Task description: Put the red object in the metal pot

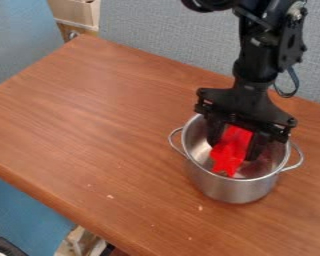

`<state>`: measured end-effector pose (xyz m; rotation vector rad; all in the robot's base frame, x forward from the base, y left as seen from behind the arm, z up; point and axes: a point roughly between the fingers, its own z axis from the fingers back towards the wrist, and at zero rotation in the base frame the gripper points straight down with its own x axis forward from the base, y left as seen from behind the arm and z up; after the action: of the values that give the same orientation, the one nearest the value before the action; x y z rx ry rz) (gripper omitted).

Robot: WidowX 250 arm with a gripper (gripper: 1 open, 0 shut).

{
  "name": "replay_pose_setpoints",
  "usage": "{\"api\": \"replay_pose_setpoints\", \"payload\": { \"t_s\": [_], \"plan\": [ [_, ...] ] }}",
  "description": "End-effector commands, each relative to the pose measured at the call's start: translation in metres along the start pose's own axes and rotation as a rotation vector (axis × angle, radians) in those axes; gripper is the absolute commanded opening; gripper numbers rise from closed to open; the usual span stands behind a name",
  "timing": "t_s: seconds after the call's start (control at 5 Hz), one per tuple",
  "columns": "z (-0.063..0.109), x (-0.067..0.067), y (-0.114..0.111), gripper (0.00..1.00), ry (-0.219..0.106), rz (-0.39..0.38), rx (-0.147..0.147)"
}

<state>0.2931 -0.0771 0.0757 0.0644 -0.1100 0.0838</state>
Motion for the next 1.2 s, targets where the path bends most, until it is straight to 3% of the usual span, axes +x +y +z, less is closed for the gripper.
{"api": "replay_pose_setpoints", "payload": {
  "t_s": [0.0,1.0],
  "plan": [
    [0.0091,0.0082,0.0036,0.0,-0.037,0.018,-0.016],
    [0.0024,0.0132,0.0084,0.0,-0.038,0.032,-0.032]
  ]
}}
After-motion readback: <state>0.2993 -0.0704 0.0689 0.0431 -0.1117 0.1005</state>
